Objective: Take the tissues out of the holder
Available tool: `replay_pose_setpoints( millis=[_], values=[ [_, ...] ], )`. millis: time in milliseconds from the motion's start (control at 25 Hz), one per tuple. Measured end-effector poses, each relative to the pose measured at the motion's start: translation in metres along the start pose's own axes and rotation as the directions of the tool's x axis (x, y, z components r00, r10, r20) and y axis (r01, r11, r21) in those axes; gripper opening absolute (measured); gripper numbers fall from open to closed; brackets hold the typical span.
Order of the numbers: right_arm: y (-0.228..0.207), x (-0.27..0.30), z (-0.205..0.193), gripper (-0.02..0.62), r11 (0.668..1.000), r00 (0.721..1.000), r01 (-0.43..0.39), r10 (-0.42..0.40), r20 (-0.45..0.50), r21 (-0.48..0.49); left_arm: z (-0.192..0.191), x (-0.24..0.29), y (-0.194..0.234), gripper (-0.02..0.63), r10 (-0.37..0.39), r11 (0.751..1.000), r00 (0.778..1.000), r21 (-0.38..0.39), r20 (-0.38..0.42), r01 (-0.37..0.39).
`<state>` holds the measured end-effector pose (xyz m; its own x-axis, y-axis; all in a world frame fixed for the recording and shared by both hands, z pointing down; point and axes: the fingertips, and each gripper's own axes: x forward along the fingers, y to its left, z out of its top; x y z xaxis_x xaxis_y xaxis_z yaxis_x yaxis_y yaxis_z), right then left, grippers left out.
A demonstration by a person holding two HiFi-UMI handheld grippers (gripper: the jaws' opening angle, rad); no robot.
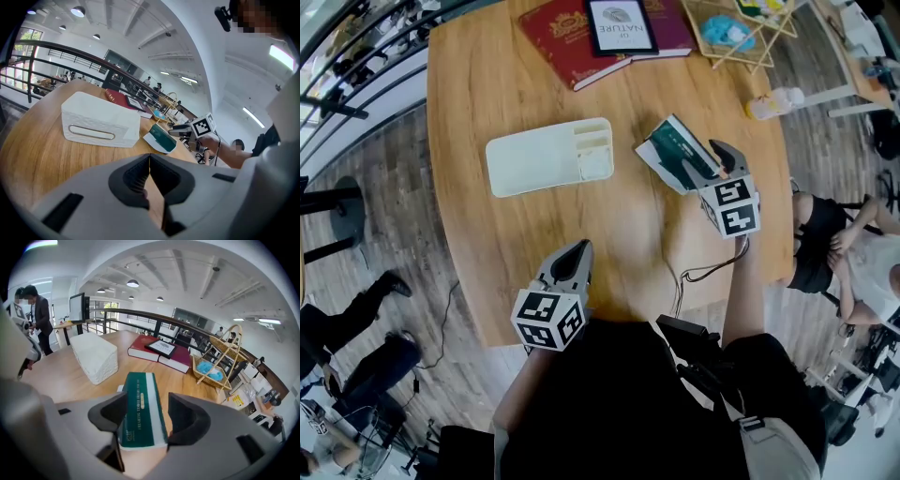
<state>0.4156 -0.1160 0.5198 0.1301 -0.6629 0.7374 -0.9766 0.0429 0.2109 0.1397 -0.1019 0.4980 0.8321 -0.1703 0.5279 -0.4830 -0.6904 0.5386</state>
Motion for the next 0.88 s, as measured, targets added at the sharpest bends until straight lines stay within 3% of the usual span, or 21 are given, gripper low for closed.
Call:
replay_pose_setpoints(
  millis=[160, 320, 400, 680, 880],
  values=[
    [0.006, -0.026, 0.014, 0.275, 0.998, 0.996, 0.025, -0.029, 0.085, 0.052, 0.002, -0.001, -0.002, 0.012, -0.002, 1.000, 1.000, 0.009, 0.011, 0.002],
    [0.023, -0.059, 0.029, 0.200, 0.988, 0.977, 0.045, -0.074, 0.198, 0.151, 0.007, -0.003, -0.004, 0.012, -0.006, 1.000, 1.000, 0.024, 0.024, 0.005],
    [0.039, -0.073, 0.031, 0.196, 0.979, 0.971, 0.027, -0.073, 0.226, 0.200, 0.010, -0.005, -0.007, 0.012, -0.011, 0.999, 0.999, 0.032, 0.033, 0.010],
    [0.100, -0.094, 0.020, 0.196, 0.950, 0.972, -0.038, -0.037, 0.232, 0.309, 0.019, -0.012, -0.012, 0.012, -0.004, 0.998, 0.999, 0.061, 0.054, 0.000],
    [0.131, -0.106, 0.019, 0.192, 0.927, 0.974, -0.019, -0.067, 0.216, 0.374, 0.023, -0.011, -0.016, 0.012, 0.018, 0.997, 0.998, 0.075, 0.056, -0.022]
  ],
)
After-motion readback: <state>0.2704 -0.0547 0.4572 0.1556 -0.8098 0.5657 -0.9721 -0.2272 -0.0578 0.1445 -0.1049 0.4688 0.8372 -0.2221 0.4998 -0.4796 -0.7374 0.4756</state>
